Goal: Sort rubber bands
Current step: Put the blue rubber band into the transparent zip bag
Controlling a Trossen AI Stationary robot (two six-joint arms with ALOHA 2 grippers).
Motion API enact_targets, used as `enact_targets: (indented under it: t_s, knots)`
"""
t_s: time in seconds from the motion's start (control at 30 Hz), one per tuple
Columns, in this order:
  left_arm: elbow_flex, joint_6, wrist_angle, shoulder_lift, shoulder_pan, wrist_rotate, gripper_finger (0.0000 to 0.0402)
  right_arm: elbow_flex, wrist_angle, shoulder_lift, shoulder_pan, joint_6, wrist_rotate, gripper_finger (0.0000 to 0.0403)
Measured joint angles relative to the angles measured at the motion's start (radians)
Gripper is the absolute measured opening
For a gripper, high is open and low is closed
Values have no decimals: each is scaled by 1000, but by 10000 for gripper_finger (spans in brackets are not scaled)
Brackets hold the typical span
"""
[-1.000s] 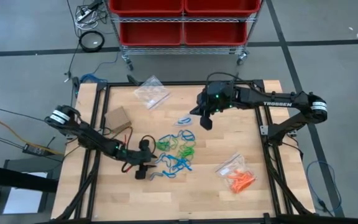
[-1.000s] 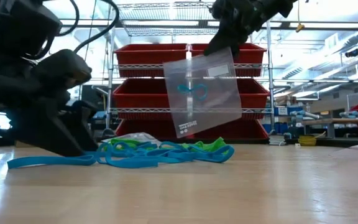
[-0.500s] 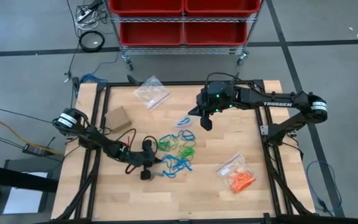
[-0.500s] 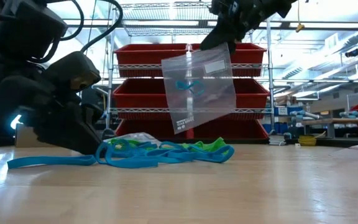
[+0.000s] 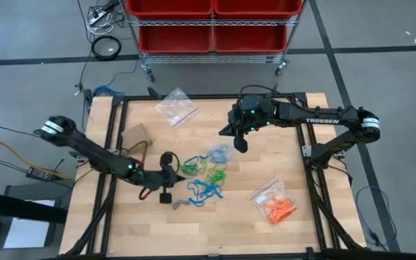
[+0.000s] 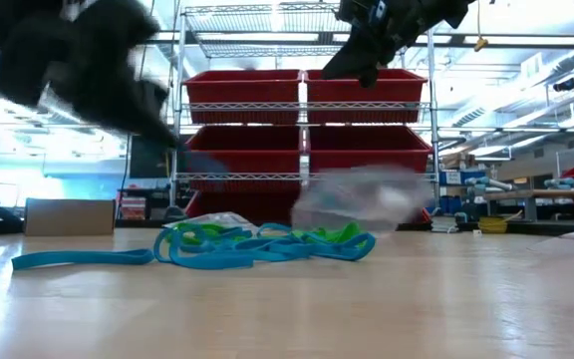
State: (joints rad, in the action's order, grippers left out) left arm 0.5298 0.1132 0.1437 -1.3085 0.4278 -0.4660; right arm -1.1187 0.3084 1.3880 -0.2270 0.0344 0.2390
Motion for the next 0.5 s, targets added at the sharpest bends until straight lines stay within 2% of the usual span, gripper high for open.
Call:
enact_targets:
  t_s: [0.27, 0.43, 0.5]
  knots:
    - [224, -233, -184, 45, -42, -43, 0, 0, 25, 0, 11, 27, 2, 0]
    - [267, -278, -237, 43, -73, -37, 0, 13, 309, 0, 24, 203, 13, 2]
    - [268, -283, -245, 43, -81, -30, 0, 57, 385, 0, 36, 221, 14, 7]
